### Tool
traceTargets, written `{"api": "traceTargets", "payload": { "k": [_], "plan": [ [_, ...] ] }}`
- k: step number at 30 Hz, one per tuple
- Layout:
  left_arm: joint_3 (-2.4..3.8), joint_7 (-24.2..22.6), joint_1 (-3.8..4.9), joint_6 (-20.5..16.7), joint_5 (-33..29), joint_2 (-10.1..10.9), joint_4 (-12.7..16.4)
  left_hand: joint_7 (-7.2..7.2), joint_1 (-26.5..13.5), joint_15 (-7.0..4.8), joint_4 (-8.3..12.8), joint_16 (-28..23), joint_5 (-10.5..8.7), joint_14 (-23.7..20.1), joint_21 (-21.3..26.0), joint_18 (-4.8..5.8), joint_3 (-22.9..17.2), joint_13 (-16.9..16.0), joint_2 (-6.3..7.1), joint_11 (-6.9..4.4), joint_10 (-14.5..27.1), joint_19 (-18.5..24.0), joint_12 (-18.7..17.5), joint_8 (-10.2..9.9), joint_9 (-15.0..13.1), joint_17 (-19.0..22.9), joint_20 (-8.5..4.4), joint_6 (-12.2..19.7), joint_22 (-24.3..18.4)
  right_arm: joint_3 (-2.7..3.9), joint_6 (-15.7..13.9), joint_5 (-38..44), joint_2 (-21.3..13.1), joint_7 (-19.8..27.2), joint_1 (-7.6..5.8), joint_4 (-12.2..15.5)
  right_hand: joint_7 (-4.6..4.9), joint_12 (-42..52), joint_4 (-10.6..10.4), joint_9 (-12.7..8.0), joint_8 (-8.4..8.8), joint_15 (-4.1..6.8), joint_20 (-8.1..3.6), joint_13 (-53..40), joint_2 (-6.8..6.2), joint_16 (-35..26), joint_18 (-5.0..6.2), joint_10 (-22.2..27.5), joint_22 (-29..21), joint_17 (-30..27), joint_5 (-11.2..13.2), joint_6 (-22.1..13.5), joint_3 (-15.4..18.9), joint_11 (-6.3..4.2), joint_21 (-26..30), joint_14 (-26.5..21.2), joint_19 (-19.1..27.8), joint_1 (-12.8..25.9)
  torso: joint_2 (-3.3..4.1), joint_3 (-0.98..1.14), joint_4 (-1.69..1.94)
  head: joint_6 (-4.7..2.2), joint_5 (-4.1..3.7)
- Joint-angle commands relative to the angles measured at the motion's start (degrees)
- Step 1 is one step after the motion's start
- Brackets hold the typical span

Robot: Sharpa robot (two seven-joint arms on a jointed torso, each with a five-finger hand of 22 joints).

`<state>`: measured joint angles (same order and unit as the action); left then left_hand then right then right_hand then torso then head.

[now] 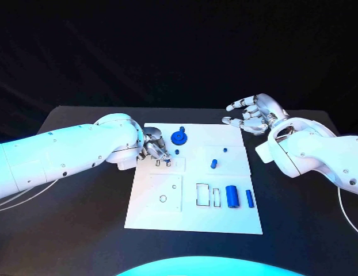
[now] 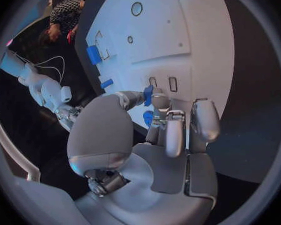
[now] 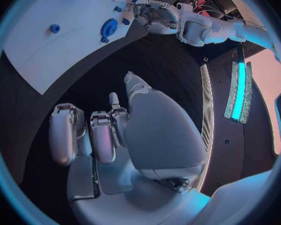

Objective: Assemble the parts on the task board

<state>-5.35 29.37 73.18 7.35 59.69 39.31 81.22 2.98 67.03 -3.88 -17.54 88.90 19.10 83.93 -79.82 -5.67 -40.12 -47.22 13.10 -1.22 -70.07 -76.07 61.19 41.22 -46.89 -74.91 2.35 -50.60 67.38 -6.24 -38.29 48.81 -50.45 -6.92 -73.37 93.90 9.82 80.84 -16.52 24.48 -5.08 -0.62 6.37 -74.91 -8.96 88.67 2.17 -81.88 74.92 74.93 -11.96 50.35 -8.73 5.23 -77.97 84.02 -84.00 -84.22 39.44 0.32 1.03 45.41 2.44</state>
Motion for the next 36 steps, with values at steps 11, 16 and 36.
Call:
{"api": "traceTargets", "payload": {
  "k": [11,16,36],
  "plan": [
    [-0.08,0.4,-0.86,-0.6,4.3,-0.5,0.3,-0.15,-1.1,-0.54,13.4,0.4,0.47,5.7,-0.4,0.92,-13.5,0.1,-0.01,-0.1,-0.9,-0.5,0.3,0.6,-3.5,-13.9,-0.21,-0.7,0.2,0.04,0.8,0.6,-0.1,-0.1,0.04,0.0,0.14,-0.4,0.1,0.1,-0.38,-0.12,0.28,-5.8,0.37,-0.2,0.75,0.4,7.6,12.1,0.3,0.4,-0.4,-0.19,0.2,5.1,-0.1,0.0,0.05,0.01,0.02,0.35,-0.1],
    [-0.09,0.6,-0.91,0.3,4.5,-0.5,0.4,-0.29,-1.6,-0.63,13.4,0.5,0.39,5.7,-0.6,1.03,-13.6,-0.1,-0.11,-0.21,-1.3,-0.9,0.6,0.8,-3.7,-14.0,-0.3,-0.9,0.7,0.04,0.9,0.6,0.0,-0.2,0.04,0.0,0.14,-0.4,0.1,0.1,-0.38,-0.12,0.28,-5.8,0.37,-0.2,0.75,0.4,7.6,12.1,0.3,0.4,-0.4,-0.19,0.2,5.1,-0.1,0.0,0.02,-0.01,0.02,0.4,-0.08],
    [-0.14,0.7,-1.03,2.9,3.9,-0.3,0.8,-0.42,-1.9,-0.72,13.6,0.6,0.49,5.8,-0.8,1.14,-13.6,-0.5,-0.09,-0.34,-1.6,-1.2,0.9,1.0,-3.8,-14.3,-0.38,-1.0,1.2,0.03,1.0,0.6,0.1,-0.3,0.1,-0.2,0.12,-0.4,0.0,0.1,-0.43,-0.09,0.25,-5.8,0.38,-0.2,0.75,0.4,7.6,12.2,0.4,0.5,-0.4,-0.21,0.2,5.2,-0.1,0.3,-0.05,0.01,-0.02,0.48,-0.11]
  ]
}}
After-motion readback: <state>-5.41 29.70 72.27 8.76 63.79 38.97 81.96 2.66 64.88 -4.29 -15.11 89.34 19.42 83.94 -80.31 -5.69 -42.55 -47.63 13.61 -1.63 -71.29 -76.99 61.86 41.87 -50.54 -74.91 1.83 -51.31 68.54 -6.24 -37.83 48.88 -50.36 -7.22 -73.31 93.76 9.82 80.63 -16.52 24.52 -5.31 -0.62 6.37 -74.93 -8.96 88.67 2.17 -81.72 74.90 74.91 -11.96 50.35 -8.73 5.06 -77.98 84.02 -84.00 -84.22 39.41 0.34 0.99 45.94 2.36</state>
